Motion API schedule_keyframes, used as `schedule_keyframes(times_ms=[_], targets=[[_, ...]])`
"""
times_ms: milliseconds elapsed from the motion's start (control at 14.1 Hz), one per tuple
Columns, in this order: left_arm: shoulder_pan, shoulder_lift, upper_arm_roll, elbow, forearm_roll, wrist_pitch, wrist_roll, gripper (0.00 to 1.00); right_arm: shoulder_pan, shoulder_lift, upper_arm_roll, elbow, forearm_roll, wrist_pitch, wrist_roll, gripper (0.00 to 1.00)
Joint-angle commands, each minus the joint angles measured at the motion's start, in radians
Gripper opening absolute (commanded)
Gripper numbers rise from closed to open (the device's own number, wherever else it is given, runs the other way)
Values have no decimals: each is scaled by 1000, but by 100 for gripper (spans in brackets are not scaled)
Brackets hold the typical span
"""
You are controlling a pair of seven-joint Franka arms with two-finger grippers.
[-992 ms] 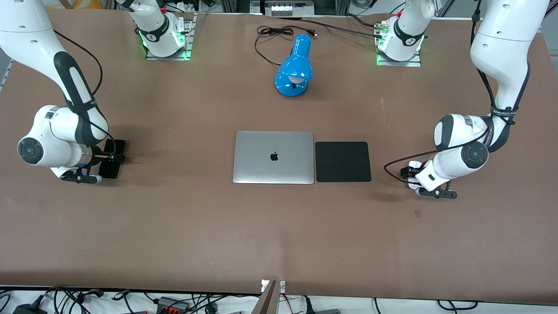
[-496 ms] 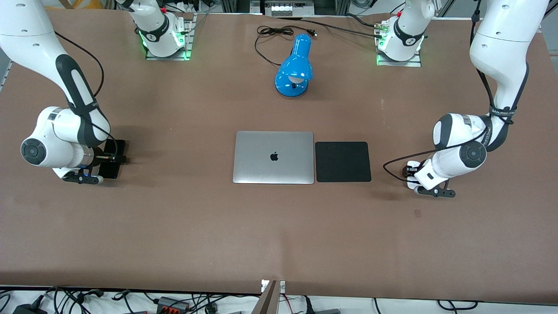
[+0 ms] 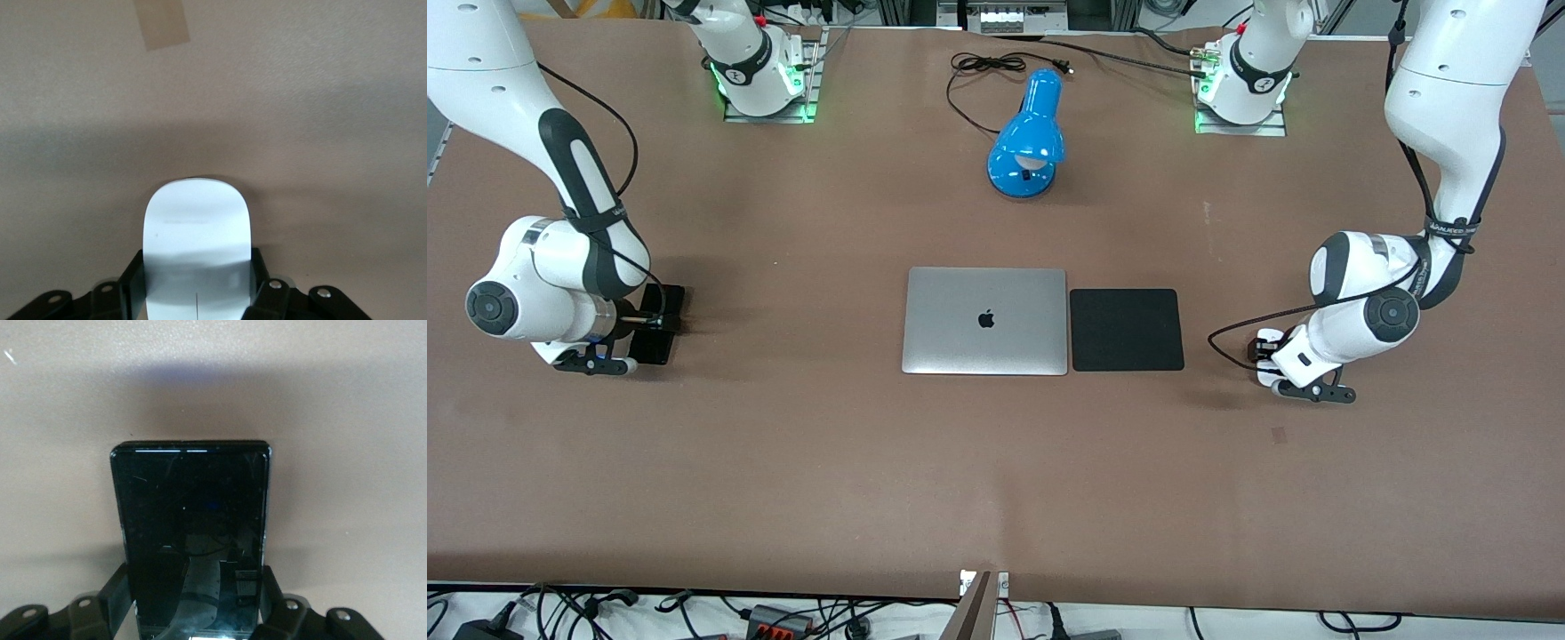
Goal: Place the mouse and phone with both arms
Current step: 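Lower and grasp the phone with the right gripper while the left gripper grasps the mouse, then carry the phone beside the laptop while the left gripper carries the mouse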
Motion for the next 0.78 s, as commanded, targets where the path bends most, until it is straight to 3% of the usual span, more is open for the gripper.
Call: schedule_keyframes(times_ms=[0, 213, 567, 709], targets=[[-30, -34, -5, 12, 20, -41, -8, 33, -2, -51, 23, 5, -10, -63, -19, 31], [-82, -54, -8, 29, 19, -95, -43, 32, 5, -100, 68, 11, -3, -109, -5, 31], [-98, -54, -129, 32, 17, -105, -170, 32, 10, -90, 294, 13, 5, -104, 177, 30], [-128, -47, -149, 34, 19, -103, -230, 32, 63, -76, 329, 20, 5, -72, 263, 30]])
